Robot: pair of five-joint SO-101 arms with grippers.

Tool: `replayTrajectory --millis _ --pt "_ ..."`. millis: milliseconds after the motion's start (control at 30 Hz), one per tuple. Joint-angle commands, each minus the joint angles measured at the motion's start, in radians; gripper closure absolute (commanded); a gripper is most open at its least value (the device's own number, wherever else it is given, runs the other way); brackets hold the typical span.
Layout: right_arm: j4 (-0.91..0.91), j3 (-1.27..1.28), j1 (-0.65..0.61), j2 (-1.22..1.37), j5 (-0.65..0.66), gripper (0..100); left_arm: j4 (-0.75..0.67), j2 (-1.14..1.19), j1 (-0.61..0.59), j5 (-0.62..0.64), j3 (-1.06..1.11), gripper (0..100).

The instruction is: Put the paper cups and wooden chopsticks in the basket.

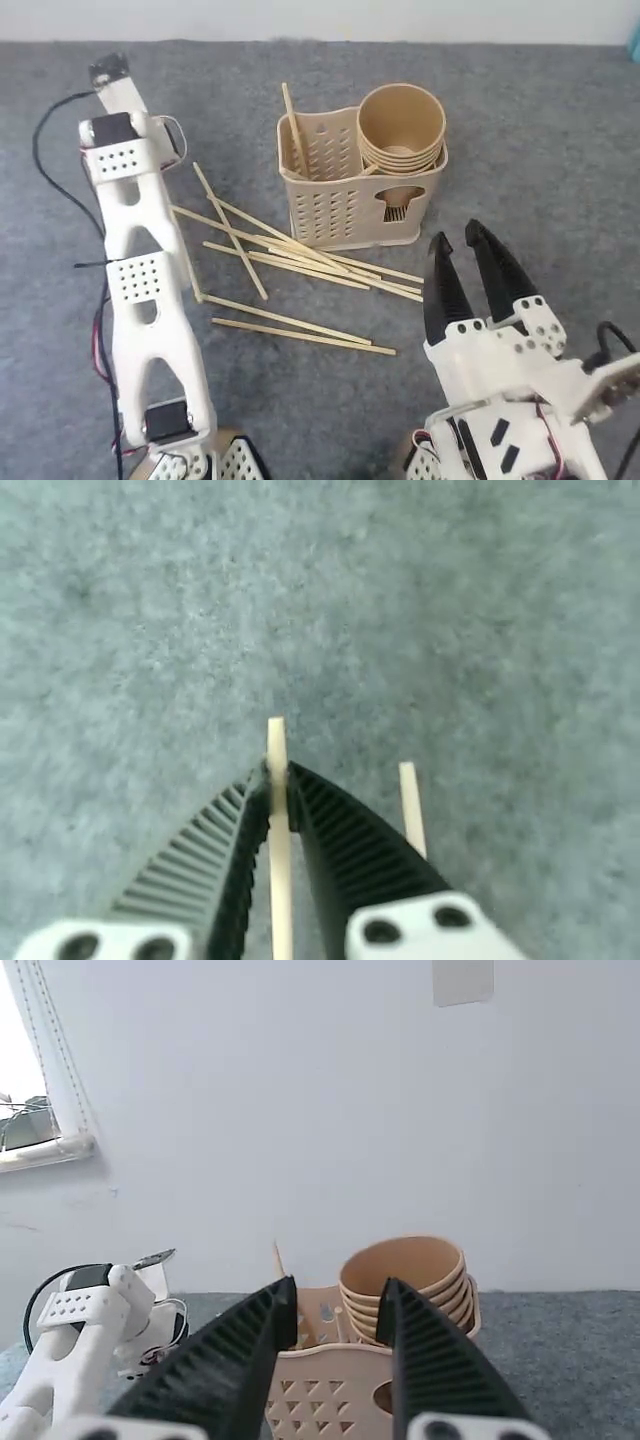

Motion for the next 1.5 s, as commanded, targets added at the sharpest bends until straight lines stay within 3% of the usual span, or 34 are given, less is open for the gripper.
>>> replayTrajectory --millis 0,167,500,700,1000,1167,1300,1467 --pt "0.016 -0.014 -0.002 0.001 -0.005 86.1 0.048 -0.158 -0.009 -0.006 -0.058 99" --pt "0.182 -0.078 -0.012 0.002 0.0 86.2 0.052 -0.347 -0.049 -0.006 -0.056 99" --pt "0.429 -0.061 -0.012 0.012 0.238 86.2 0.057 -0.66 -0.123 -0.012 -0.007 99" --pt "0.424 0.086 -0.002 0.015 0.399 86.2 0.057 -0.985 -0.12 -0.138 0.282 99" --pt "0.429 0.092 -0.002 0.259 0.474 86.2 0.044 -1.636 -0.118 -0.316 0.714 99" --pt "0.39 0.097 -0.008 0.492 0.52 86.2 -0.04 -1.843 -0.046 -0.305 0.961 99" --pt "0.288 0.129 -0.002 0.65 0.512 86.1 -0.212 -1.973 0.023 -0.153 1.142 99" --pt "0.048 0.288 -0.002 0.76 0.339 86.1 -0.476 -2.108 0.095 -0.015 1.368 99"
